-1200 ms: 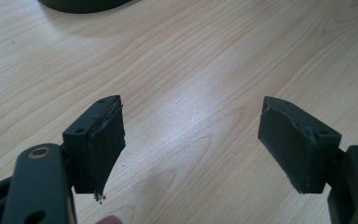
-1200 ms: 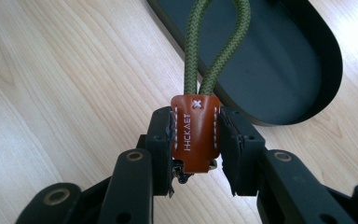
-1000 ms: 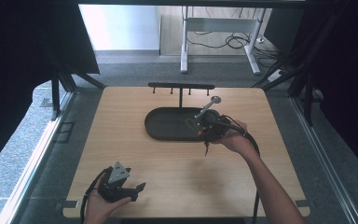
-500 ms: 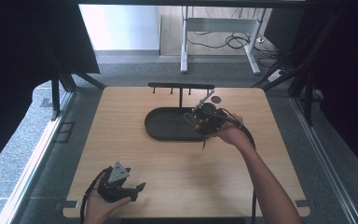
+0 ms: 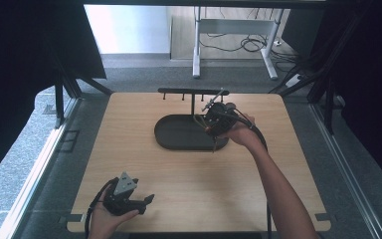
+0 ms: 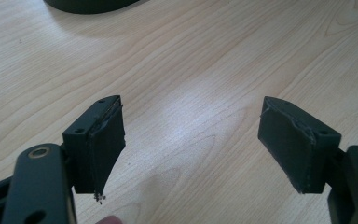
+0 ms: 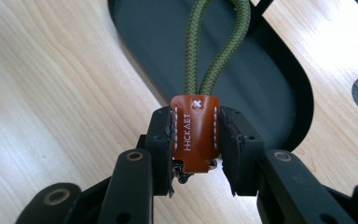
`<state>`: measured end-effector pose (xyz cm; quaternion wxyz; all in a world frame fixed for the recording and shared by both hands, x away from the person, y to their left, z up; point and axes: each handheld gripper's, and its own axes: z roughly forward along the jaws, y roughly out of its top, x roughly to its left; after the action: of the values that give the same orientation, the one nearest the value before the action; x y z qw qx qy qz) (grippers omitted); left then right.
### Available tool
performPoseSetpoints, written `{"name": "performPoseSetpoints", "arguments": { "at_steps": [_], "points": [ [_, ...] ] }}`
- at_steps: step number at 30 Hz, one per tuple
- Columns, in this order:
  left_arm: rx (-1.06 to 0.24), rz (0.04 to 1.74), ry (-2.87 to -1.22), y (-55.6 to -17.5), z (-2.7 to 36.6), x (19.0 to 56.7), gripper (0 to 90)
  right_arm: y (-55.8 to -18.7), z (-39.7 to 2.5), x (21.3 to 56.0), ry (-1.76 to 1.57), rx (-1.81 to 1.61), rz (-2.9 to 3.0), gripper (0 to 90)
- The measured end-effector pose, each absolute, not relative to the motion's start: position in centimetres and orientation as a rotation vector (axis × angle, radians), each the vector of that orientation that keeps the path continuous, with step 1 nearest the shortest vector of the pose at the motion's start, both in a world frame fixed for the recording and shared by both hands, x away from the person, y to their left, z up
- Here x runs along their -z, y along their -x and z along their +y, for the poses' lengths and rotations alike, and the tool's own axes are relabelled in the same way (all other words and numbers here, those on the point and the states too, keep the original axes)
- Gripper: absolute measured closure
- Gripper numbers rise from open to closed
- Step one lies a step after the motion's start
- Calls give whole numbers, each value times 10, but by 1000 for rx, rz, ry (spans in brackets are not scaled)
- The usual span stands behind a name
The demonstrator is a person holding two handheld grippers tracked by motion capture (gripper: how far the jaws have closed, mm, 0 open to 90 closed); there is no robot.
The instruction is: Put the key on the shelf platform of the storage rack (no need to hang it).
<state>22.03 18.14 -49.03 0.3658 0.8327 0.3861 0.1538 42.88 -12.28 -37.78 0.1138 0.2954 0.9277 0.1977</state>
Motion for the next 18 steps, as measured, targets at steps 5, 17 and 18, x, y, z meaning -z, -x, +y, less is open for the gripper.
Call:
{"name": "performPoseSetpoints", "arguments": {
  "at_steps": [5, 17, 18],
  "points": [
    [-395, 992, -2139, -220, 182, 490, 233, -438, -124, 380, -885, -561, 2718, 667],
    [-400, 994, -2126, -220, 182, 489, 233, -459, -121, 383, -902, -569, 2699, 667],
    [-399, 993, -2127, -220, 182, 490, 233, -462, -120, 383, -909, -567, 2698, 667]
  ]
}}
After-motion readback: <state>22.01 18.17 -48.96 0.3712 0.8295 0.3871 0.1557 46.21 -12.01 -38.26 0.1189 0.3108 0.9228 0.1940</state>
